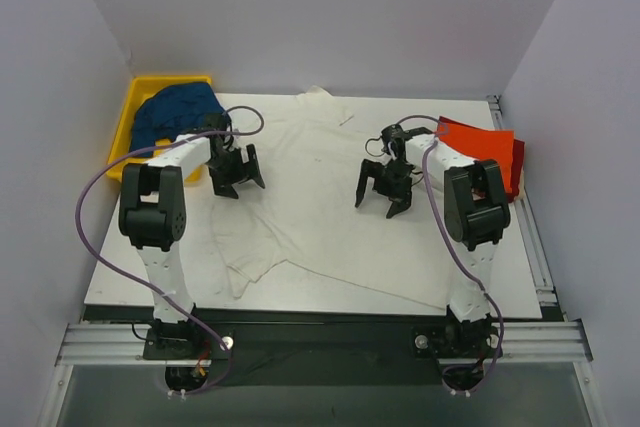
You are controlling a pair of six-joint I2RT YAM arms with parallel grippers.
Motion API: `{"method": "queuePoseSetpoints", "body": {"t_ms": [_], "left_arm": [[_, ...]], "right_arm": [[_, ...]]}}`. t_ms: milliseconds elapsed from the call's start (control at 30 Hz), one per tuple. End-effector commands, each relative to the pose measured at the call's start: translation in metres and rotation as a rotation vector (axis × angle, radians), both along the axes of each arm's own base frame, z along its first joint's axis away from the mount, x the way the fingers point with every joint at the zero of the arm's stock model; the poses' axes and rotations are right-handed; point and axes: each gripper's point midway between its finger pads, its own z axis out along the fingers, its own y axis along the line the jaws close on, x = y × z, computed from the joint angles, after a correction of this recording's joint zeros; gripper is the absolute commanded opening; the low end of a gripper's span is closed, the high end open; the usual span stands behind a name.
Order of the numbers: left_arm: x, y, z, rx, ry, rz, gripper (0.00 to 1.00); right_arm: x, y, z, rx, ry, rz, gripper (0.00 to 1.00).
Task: Fold and stack the t-shirts
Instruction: Flatten out the tshirt
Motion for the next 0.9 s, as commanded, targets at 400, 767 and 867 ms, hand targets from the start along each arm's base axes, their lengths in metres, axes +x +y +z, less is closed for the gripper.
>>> {"method": "queuePoseSetpoints", "body": {"t_ms": [400,767,867], "left_arm": [[0.095,-0.001,0.001,0.069,-0.146,-0.066,0.97],[0.062,0.016,0.100,0.131,-0.371,-0.001,0.97],[0.020,0.027,0.104,0.150,-0.355,0.059,0.97]], "right_arm": [[0.036,-0.020,-0.002,0.035,0.028,-0.113,0.97],[0.056,-0.008,0.032,0.099,-0.053,-0.081,0.96],[0.055,-0.009,0.042,0.107,-0.072,-0.080,0.96]]}}
